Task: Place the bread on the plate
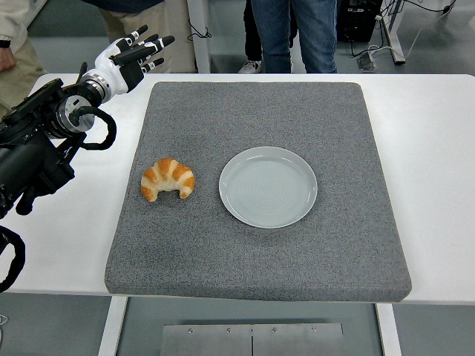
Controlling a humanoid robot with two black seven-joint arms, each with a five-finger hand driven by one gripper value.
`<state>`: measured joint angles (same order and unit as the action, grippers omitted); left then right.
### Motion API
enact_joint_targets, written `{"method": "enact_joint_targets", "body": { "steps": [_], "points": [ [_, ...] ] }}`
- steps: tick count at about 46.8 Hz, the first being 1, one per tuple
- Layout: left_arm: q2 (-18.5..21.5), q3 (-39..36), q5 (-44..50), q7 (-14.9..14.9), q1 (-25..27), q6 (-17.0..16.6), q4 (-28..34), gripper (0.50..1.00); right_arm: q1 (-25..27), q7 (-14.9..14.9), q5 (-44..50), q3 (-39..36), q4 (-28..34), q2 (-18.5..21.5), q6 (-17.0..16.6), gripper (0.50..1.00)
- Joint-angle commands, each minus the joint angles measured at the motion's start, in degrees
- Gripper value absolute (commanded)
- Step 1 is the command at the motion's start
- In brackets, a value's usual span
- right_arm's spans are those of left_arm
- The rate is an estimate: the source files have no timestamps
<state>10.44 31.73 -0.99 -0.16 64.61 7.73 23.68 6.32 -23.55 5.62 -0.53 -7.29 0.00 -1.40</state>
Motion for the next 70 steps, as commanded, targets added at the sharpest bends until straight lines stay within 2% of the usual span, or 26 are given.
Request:
{"method": "enact_joint_targets", "body": {
  "steps": [1, 6, 10, 13, 21, 30, 44, 58, 70],
  "points": [
    [0.2, -1.7, -1.6, 0.2, 0.5, 0.2, 0.0, 0.974, 0.0, 0.1, 0.0, 0.0, 0.0, 0.0, 0.0, 1.0],
    [0.9, -3.1, -6.5, 0.5, 0.6, 0.3, 0.3, 0.974, 0.0, 0.0, 0.0, 0.0, 0.0, 0.0, 0.0, 1.0],
    [2.4, -3.1, -8.9, 0.4, 0.4, 0.3, 2.9, 0.974, 0.0, 0.0, 0.0, 0.0, 0.0, 0.0, 0.0, 1.0],
    [4.3, -3.2, -9.0, 0.4, 0.2, 0.2, 6.5, 0.974, 0.0, 0.0, 0.0, 0.0, 0.0, 0.0, 0.0, 1.0],
    [12.4, -4.5, -9.6, 0.3, -0.3, -0.1, 20.0, 0.974, 0.0, 0.0, 0.0, 0.0, 0.0, 0.0, 0.0, 1.0],
    [18.3, -6.5, -13.9, -0.1, 0.2, -0.2, 29.7, 0.974, 0.0, 0.0, 0.0, 0.0, 0.0, 0.0, 0.0, 1.0],
    [23.6, -8.6, -28.0, -0.1, 1.0, 0.3, 36.8, 0.972, -0.1, 0.0, 0.0, 0.0, 0.0, 0.0, 0.0, 1.0],
    [31.4, -8.8, -41.4, 0.0, 0.7, 0.3, 48.0, 0.974, 0.0, 0.0, 0.0, 0.0, 0.0, 0.0, 0.0, 1.0],
    [33.7, -8.8, -57.8, 0.0, 0.6, 0.2, 51.4, 0.974, 0.0, 0.0, 0.0, 0.0, 0.0, 0.0, 0.0, 1.0]
  ]
}}
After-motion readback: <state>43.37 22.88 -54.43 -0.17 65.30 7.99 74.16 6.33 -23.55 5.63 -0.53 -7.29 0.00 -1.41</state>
